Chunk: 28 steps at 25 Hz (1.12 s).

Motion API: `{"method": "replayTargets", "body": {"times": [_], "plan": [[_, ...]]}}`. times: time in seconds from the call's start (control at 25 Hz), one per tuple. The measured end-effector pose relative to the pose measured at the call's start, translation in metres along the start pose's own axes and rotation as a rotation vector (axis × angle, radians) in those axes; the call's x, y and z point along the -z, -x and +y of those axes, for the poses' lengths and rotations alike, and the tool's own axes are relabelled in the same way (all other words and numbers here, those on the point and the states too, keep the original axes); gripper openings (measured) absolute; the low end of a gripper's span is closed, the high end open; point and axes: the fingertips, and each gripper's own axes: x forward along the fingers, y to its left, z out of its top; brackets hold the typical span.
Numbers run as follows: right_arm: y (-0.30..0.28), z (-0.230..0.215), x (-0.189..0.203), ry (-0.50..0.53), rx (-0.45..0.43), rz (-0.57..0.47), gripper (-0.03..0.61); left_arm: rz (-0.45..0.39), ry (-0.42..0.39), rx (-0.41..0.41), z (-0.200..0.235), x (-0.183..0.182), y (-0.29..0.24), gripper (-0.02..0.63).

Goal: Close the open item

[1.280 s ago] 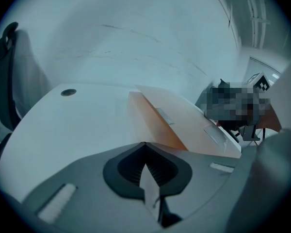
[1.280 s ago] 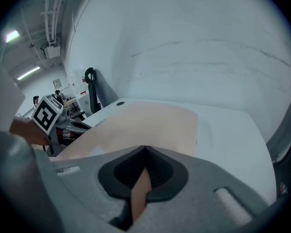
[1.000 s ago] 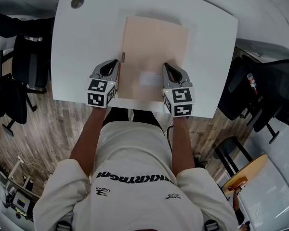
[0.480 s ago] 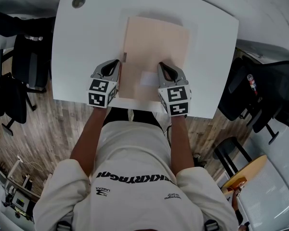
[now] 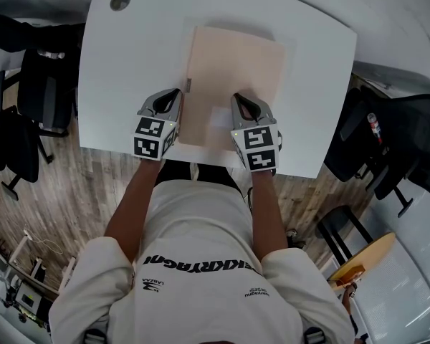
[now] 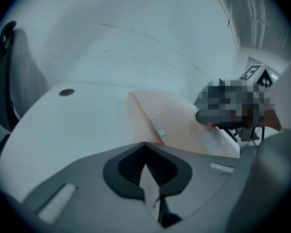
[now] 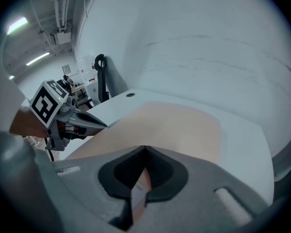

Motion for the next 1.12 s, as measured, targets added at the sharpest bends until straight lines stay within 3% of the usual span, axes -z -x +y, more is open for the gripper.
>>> {"method": "replayTargets", "body": {"times": [1.12], "plan": [[-0.016,-0.001,0.012,0.093,0.078,0.106,-0.002,0.002,-0.013,-0.001,-0.001,-0.002,-0.002,0.005]]}}
